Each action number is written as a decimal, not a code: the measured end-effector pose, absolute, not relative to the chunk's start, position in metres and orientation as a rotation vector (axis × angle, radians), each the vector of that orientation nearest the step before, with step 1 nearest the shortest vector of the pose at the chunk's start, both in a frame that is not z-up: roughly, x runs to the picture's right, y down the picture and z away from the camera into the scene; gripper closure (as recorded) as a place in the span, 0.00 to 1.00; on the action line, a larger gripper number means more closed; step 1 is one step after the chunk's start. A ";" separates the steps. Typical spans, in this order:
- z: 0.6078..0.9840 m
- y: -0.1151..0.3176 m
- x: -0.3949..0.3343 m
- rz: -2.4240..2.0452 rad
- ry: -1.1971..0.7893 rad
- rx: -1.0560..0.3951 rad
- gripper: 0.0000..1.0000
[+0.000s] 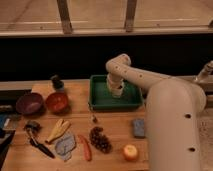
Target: Stack cups into tray
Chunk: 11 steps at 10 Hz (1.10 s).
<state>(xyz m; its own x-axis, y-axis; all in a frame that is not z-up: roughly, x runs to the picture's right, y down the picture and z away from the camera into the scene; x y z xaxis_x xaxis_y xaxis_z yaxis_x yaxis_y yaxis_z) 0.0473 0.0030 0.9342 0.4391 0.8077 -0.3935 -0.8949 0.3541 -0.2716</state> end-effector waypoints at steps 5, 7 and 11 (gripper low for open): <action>0.923 -0.013 0.037 1.069 0.195 -0.473 0.35; 0.902 -0.032 0.036 1.077 0.181 -0.421 0.35; 0.825 -0.090 0.046 1.108 0.084 -0.244 0.35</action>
<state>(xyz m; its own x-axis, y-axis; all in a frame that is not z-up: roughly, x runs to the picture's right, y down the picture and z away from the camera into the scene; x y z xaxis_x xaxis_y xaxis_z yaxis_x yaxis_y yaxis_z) 0.0463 -0.0901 0.8251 0.4463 0.8749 -0.1879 -0.8932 0.4227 -0.1531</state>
